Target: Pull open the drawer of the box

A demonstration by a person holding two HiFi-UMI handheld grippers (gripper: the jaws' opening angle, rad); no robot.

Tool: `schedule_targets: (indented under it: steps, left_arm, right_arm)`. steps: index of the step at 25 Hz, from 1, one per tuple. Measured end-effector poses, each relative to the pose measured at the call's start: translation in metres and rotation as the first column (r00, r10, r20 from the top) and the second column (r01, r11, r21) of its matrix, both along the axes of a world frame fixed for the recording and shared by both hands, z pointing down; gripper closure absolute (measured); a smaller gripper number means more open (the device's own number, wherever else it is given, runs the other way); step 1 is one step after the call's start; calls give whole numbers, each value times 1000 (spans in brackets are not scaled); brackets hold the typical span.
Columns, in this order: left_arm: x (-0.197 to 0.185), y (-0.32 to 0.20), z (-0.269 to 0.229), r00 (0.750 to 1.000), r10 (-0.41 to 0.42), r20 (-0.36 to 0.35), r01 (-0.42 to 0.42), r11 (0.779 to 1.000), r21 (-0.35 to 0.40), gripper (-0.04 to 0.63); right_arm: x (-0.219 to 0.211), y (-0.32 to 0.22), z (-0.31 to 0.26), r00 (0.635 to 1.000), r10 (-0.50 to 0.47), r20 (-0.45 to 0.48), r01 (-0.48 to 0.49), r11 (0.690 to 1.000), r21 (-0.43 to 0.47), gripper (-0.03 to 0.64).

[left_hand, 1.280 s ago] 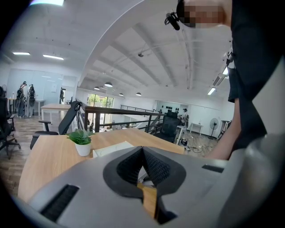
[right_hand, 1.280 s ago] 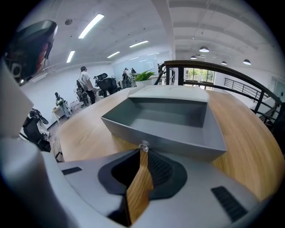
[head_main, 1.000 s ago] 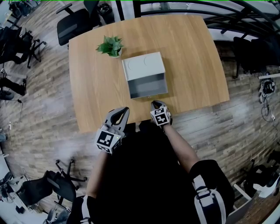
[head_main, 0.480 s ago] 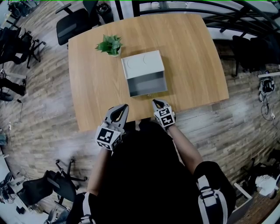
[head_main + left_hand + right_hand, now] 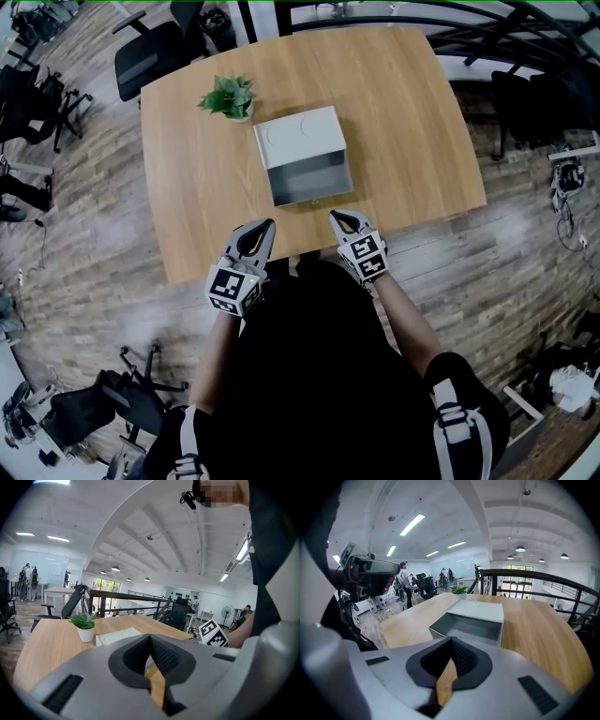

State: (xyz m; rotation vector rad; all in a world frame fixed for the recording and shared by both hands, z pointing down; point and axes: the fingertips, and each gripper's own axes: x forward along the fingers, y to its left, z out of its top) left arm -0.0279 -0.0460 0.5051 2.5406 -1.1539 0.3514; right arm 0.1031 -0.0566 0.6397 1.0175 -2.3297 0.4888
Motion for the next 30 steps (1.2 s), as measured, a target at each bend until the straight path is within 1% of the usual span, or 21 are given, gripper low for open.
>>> schedule_targets:
  steps: [5,8,13,21,30]
  left_arm:
    - [4,-1,1,1000,2,-4,-2,1000,-4,572]
    - [3,-1,3,1000,4,-2,-4,1000,-7,572]
    - [2,-5,7,1000,5,-7,-5,1000,-5,572]
    - [8,-8,5,999,47,0,-47,999,-5,572]
    - [9,-10,6,1000,28,-2,-28,1000,-1,572]
  right_arm:
    - [1,-1,-29,999,-39,17,38,998,50,592]
    - [2,-3,-39,998,-58,4,58,996,74,592]
    - [3,-4,-45,997,-78,-15,79,993,88,592]
    - [10,-4,-58,998,-52,-28,55,990,129,592]
    - [14,-9,-64,999,-30,-34,35,986,163,592]
